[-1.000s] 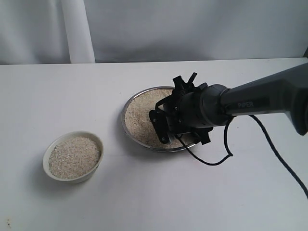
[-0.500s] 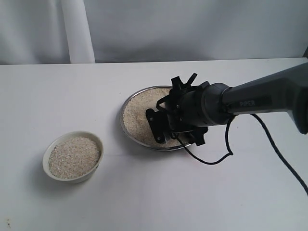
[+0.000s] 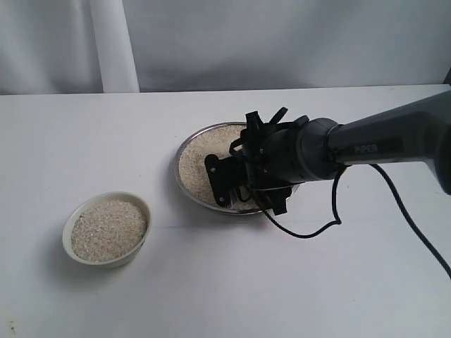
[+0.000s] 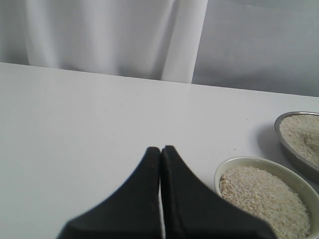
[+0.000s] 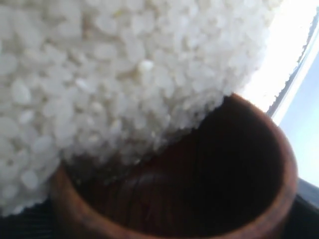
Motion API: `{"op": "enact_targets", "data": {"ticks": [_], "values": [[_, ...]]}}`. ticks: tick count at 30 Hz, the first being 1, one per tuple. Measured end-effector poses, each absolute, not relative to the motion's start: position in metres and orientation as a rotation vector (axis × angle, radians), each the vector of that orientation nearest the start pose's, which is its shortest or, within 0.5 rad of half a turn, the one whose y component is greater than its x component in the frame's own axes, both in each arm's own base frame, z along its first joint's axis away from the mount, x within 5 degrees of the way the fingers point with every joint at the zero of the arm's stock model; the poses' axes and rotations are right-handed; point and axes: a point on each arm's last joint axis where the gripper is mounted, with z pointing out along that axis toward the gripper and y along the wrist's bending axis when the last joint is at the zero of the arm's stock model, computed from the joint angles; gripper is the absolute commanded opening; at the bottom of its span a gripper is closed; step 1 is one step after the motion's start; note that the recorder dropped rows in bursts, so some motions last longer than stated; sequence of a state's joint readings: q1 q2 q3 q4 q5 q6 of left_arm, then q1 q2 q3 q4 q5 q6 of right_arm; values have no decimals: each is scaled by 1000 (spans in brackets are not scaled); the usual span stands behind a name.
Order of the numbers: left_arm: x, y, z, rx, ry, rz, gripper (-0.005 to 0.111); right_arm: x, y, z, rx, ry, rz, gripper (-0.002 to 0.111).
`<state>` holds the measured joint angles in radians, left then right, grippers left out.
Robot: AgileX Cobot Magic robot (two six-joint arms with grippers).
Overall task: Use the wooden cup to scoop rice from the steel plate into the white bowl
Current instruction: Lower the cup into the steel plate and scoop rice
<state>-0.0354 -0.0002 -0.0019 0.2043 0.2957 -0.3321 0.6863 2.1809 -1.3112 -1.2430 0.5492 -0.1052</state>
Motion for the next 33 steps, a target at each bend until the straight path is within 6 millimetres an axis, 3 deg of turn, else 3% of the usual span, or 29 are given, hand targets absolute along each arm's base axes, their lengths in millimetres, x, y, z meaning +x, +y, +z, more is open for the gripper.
{"op": "enact_targets", "data": {"ticks": [18,33], "values": [[55,3,188,-132,1767,-72,0,360,247,106,-1960,1687,-706,0],[55,3,188,-132,1767,-72,0,367,240,108,-1691,1893,-510,0]]}}
